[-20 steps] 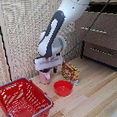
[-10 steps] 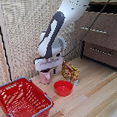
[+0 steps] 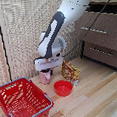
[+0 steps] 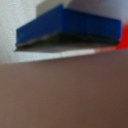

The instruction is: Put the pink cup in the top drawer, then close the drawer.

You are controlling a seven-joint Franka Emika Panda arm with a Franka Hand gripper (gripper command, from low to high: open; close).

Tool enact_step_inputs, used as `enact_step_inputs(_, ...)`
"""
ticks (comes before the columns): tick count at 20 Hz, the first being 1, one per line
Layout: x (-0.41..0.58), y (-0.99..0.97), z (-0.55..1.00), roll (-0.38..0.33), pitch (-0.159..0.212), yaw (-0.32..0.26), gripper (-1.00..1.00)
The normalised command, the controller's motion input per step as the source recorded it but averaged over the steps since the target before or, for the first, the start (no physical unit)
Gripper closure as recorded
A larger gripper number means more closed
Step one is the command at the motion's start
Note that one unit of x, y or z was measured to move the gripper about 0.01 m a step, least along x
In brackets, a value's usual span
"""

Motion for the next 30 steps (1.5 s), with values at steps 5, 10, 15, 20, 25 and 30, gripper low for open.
enact_step_inputs(5,0.001,0.13,0.44,0.0,0.011,0.0,1.0)
enact_step_inputs(10,0.001,0.06,0.74,-0.001,0.041,0.0,1.0)
enact_step_inputs(15,0.023,0.0,0.77,-0.005,0.069,0.0,1.0)
enact_step_inputs(20,0.053,-0.02,0.76,-0.007,0.064,0.0,1.0)
enact_step_inputs(25,0.074,-0.09,0.84,0.0,0.041,0.0,1.0)
enact_step_inputs(30,0.089,-0.22,0.92,-0.016,0.023,-0.03,1.0)
